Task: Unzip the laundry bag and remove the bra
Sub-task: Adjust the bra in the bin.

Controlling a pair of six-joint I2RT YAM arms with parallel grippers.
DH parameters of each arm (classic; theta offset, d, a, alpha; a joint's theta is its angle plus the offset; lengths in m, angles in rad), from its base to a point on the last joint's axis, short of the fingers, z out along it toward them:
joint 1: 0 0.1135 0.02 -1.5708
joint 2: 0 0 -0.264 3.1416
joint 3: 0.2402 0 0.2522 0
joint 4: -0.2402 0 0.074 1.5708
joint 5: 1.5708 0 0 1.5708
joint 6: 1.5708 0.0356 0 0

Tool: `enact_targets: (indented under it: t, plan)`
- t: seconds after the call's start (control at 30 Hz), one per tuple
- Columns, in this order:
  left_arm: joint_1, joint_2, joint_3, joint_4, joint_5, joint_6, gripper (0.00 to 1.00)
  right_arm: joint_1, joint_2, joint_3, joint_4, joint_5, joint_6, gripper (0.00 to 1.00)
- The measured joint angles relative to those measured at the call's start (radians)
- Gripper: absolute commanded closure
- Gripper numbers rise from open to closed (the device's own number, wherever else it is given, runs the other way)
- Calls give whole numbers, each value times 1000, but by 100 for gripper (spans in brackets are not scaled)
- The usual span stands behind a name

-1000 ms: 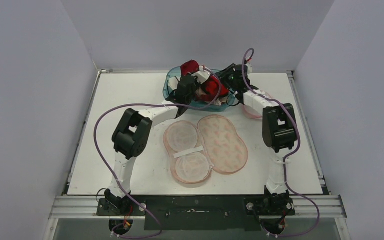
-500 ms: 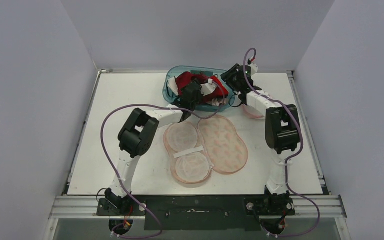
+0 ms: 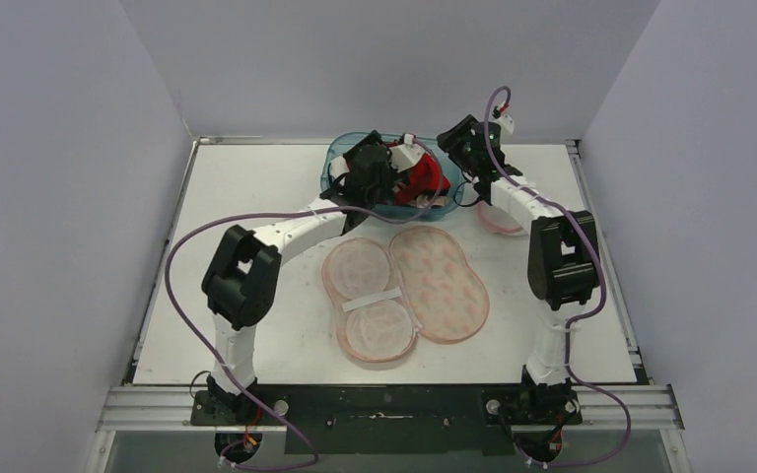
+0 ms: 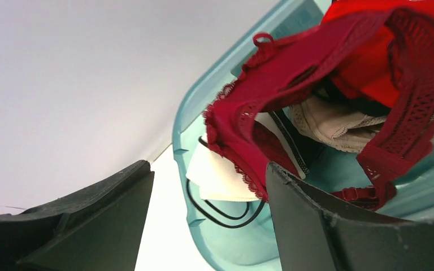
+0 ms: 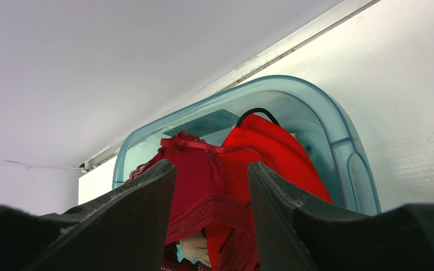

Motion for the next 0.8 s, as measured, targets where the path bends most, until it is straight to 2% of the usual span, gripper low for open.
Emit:
enact_targets:
  t: [0.17, 0.23, 0.3, 0.4, 0.53, 0.67, 0.8]
  plan:
    - [-5, -123, 6, -99, 62, -82, 28, 0, -10, -2, -6, 2, -1, 46]
    - [3, -149, 29, -127, 100, -179, 43, 0, -23, -11, -5, 2, 0, 49]
    - [27, -148, 80, -161, 148, -312, 63, 0, -47, -41, 4, 2, 1, 52]
    - [98, -112, 189, -214, 225, -528, 80, 0, -103, -126, 42, 2, 15, 55]
    - [205, -38, 269, -187, 304, -755, 91, 10, -198, -268, 99, 10, 26, 55]
    - [245, 39, 270, -149, 355, -890, 100, 25, -285, -396, 154, 17, 34, 55]
    - [243, 123, 269, -99, 449, -1003, 100, 42, -353, -505, 204, 20, 46, 56]
